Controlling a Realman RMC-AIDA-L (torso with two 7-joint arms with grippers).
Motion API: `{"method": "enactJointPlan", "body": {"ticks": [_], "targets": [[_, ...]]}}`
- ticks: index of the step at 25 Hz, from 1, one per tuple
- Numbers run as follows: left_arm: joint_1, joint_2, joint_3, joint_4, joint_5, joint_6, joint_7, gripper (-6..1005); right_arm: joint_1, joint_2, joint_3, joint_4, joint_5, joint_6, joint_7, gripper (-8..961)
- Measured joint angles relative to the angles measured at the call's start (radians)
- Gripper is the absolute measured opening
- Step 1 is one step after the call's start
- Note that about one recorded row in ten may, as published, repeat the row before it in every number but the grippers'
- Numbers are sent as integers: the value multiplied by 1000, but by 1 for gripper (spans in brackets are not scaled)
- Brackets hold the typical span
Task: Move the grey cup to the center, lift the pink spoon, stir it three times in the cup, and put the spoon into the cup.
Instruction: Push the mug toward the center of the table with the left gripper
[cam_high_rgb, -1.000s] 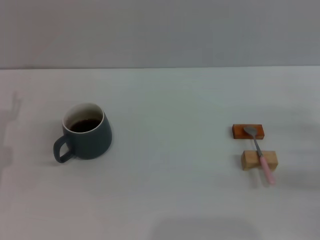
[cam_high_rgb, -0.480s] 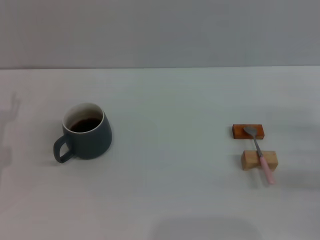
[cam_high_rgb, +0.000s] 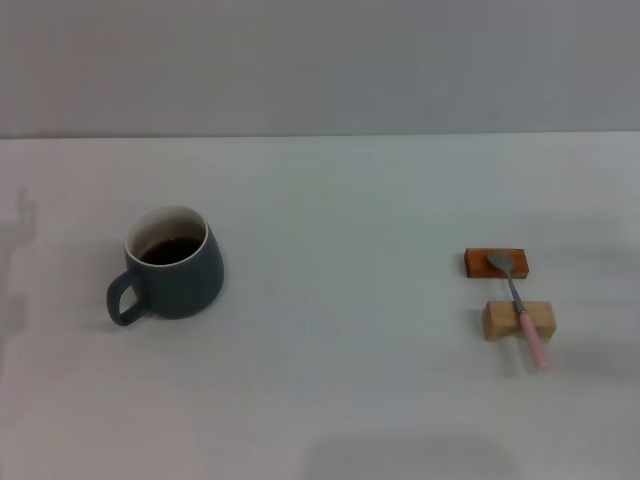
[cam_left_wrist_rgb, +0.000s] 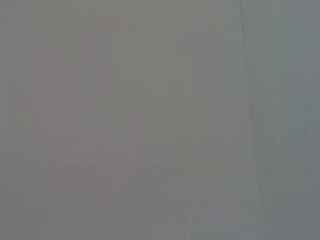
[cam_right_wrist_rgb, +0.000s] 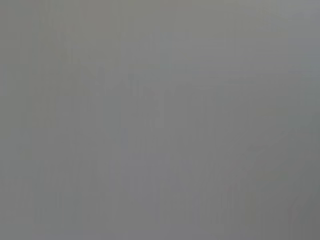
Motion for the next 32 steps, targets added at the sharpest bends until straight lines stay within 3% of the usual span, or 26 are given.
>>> {"method": "enactJointPlan", "body": {"ticks": [8, 11, 17, 25, 32], "targets": [[2, -4, 20, -20, 3, -2, 1, 490, -7, 0, -1, 9, -1, -3, 0, 791], [9, -5, 78, -31, 5, -2, -1, 339, -13, 0, -1, 18, -1, -4, 0, 791], [29, -8, 223, -40, 5, -4, -8, 141, -15, -1, -1, 27, -2, -5, 0, 791], [45, -9, 360, -38, 5, -12, -42, -2, -18, -3, -1, 33, -5, -5, -1, 791], [38, -11, 450, -14, 5, -43, -52, -1, -18, -3, -1, 34, -7, -5, -2, 790]]}}
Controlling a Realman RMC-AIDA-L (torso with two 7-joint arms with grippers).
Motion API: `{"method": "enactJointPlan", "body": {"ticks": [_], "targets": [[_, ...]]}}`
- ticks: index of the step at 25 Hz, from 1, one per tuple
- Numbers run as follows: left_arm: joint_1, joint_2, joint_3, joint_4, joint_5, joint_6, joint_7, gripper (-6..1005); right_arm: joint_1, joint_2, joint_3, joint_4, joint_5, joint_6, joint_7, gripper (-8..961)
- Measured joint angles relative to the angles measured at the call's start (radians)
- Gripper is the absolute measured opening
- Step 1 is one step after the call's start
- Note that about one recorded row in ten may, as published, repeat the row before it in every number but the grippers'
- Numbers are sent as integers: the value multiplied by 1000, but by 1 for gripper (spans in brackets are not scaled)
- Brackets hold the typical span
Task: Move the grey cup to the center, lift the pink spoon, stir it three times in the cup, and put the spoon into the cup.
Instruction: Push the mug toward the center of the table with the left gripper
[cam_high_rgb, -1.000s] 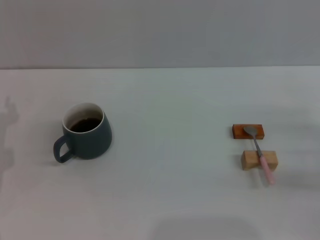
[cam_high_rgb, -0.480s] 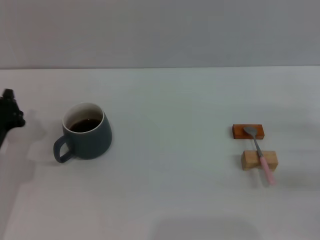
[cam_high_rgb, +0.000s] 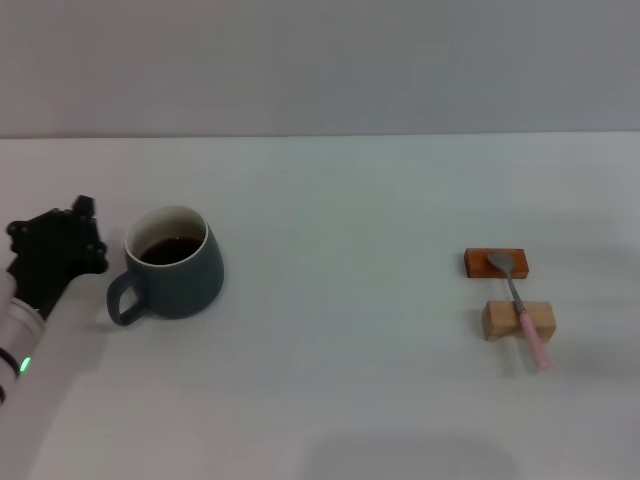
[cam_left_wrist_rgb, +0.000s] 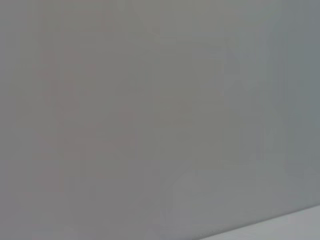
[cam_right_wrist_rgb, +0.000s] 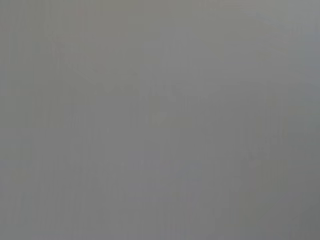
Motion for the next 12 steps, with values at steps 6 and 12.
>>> {"method": "enactJointPlan", "body": {"ticks": [6, 12], "targets": [[5, -1, 65, 50, 0, -39, 0, 0, 0, 0, 0, 1, 0, 0, 0, 790], [5, -1, 132, 74, 0, -56, -21, 2, 0, 0, 0, 1, 0, 0, 0, 790]]}}
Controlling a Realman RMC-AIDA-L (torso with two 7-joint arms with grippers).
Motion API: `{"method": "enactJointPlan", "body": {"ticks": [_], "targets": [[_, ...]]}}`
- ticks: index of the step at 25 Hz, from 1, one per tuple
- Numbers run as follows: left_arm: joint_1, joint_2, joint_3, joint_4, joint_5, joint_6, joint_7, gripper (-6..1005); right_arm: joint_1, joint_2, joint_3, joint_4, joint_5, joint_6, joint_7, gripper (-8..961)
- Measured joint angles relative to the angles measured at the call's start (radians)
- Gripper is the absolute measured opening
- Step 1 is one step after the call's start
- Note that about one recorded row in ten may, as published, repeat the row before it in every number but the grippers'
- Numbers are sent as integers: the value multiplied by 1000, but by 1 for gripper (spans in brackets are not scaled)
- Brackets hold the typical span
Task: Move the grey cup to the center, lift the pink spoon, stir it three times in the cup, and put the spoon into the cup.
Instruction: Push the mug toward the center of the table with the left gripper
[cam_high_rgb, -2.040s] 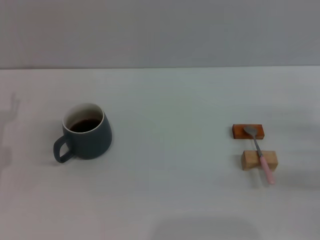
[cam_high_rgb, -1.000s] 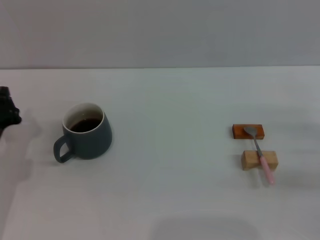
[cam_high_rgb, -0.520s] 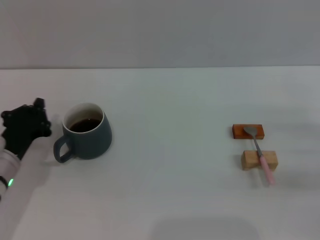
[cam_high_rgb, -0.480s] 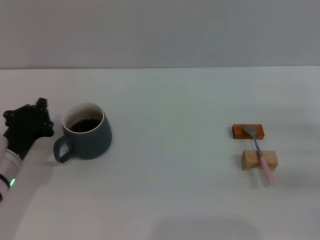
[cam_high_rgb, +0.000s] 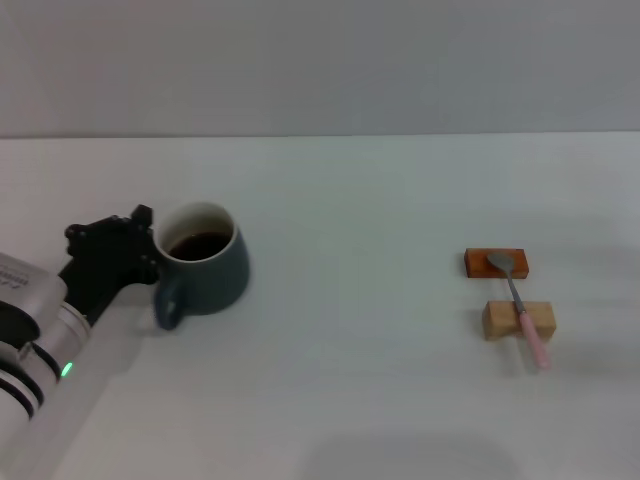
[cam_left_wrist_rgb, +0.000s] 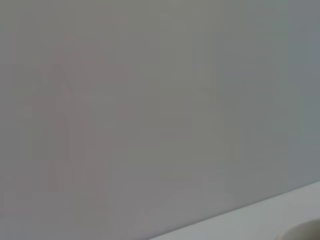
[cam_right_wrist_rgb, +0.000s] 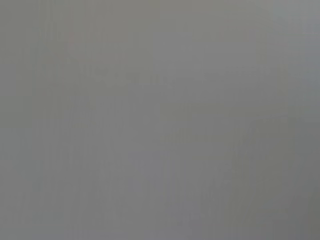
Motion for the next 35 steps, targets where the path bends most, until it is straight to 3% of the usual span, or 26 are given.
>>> {"method": "enactJointPlan", "body": {"ticks": [20, 23, 27, 35], "targets": [[58, -4, 209, 158, -7, -41, -36, 5, -1, 0, -23, 11, -1, 0, 0, 790], [59, -4, 195, 159, -12, -41, -37, 6, -2, 0, -24, 11, -1, 0, 0, 790], [33, 2, 107, 141, -14, -47, -34, 7, -6, 0, -25, 11, -1, -5, 1, 790], [-35, -1, 94, 110, -7, -111, -31, 8, -34, 1, -36, 30, -1, -27, 1, 789]]}}
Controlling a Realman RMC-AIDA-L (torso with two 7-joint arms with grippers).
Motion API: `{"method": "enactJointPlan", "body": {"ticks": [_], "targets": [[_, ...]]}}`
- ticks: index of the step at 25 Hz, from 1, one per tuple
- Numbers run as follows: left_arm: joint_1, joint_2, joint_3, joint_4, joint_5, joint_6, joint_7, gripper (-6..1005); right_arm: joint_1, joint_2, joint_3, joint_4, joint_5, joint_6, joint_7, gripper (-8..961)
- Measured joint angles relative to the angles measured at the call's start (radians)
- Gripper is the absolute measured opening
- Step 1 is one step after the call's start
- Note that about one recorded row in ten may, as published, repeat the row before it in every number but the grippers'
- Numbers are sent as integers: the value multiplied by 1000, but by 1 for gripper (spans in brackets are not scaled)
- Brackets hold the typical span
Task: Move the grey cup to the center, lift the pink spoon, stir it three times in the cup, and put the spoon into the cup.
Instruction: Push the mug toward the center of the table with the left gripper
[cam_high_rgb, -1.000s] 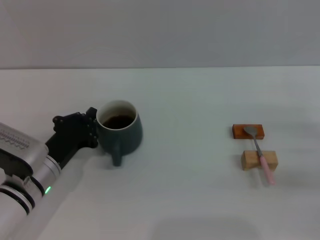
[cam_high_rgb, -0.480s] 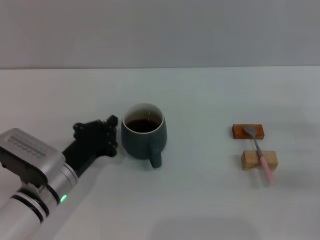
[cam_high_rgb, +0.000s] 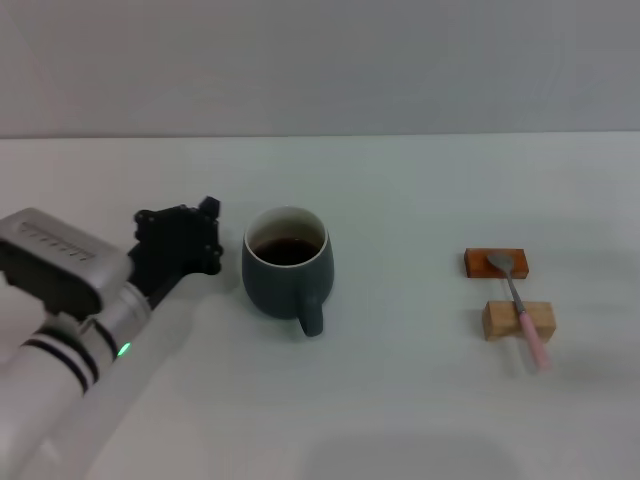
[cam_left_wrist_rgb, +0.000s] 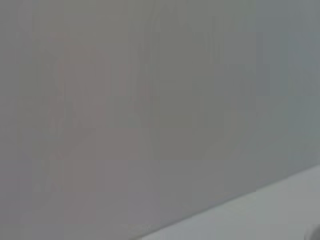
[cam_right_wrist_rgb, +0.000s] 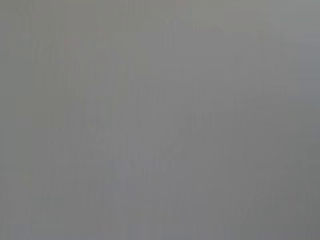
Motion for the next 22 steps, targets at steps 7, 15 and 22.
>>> {"method": "enactJointPlan", "body": {"ticks": [7, 15, 22], "targets": [[-42, -3, 55, 4, 6, -52, 3, 9, -32, 0, -13, 34, 4, -1, 0, 789], [-34, -3, 96, 23, 8, -49, 4, 11, -35, -1, -14, 39, 4, -1, 0, 789], [16, 1, 162, 81, 8, -46, 4, 12, -35, -1, -16, 44, 1, -1, -4, 789]]}}
